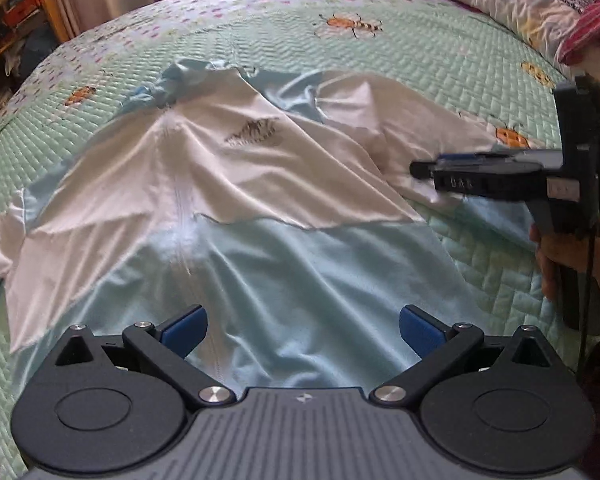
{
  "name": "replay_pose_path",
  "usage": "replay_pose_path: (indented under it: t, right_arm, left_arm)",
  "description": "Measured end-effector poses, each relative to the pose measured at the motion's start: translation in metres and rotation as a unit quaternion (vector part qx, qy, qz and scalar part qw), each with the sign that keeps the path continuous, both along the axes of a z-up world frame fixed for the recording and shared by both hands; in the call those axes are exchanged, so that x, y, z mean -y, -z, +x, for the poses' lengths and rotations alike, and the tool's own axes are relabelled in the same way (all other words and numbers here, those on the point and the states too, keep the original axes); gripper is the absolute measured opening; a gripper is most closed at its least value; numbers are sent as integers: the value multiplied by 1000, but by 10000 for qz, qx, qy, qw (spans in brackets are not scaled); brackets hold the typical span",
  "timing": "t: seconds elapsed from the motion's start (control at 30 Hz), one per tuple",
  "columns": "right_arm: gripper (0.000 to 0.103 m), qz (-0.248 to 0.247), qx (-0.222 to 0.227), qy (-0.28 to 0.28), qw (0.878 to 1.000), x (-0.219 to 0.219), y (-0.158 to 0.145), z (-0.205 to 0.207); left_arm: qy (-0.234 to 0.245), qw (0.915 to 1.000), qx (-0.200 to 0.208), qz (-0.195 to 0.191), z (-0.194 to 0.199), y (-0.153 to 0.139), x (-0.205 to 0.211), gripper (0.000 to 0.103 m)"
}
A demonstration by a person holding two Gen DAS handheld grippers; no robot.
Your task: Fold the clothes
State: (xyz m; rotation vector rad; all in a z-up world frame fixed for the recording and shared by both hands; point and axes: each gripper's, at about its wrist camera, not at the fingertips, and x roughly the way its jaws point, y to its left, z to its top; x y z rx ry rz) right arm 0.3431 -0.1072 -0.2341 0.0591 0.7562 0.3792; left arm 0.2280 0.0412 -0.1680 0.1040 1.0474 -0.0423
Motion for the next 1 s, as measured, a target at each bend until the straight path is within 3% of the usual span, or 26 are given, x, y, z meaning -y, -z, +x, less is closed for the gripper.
replay_pose_path:
  t: [0.17,0.27,0.4,0.47,0.53,0.63,0.7,0.77,0.8,0.87,0.93,1.0]
  right_arm:
    - [0,40,111,255,9996,17,3,-1]
    - [0,-402,390,528,9970,6,5,3]
    - [0,-704,958,1462,9821,12,4,4]
    - [1,-600,885,1832,9772,27,6,11]
    - [2,-322,607,2115,9750,41,10,15]
    - [11,1025,395,1885,9759,68,1,7]
    - [30,1935,250,1690,9661,85,-7,-1]
    - [50,1643,453,1984,9652,88,-22,-12]
    - [54,1208,662,2227,9651,87,-29,-17]
    - [75,131,788,2589,9626,81,-35,-20]
    - [76,-536,502,2618,9623,78,-25,-13]
    - [75,-178,92,2313,9727,82,-10,-4]
  left_arm:
    - [-19,9999,-133,-51,2,9,0,102]
    - [-111,9997,-174,-106,8,12,-2,102]
    - [-114,9999,-129,5,18,12,1,102]
    - [33,9992,-13,390,26,12,10,102]
    - [218,9942,117,1043,35,14,24,102]
    - [460,9821,344,1792,48,15,42,102]
    - [628,9753,474,2066,57,14,52,102]
    - [741,9717,552,2176,66,12,58,102]
    - [776,9711,572,2185,68,11,60,102]
    - [849,9692,617,2228,74,9,64,102]
    - [907,9662,654,2321,78,11,69,102]
    - [936,9639,645,2409,81,15,74,102]
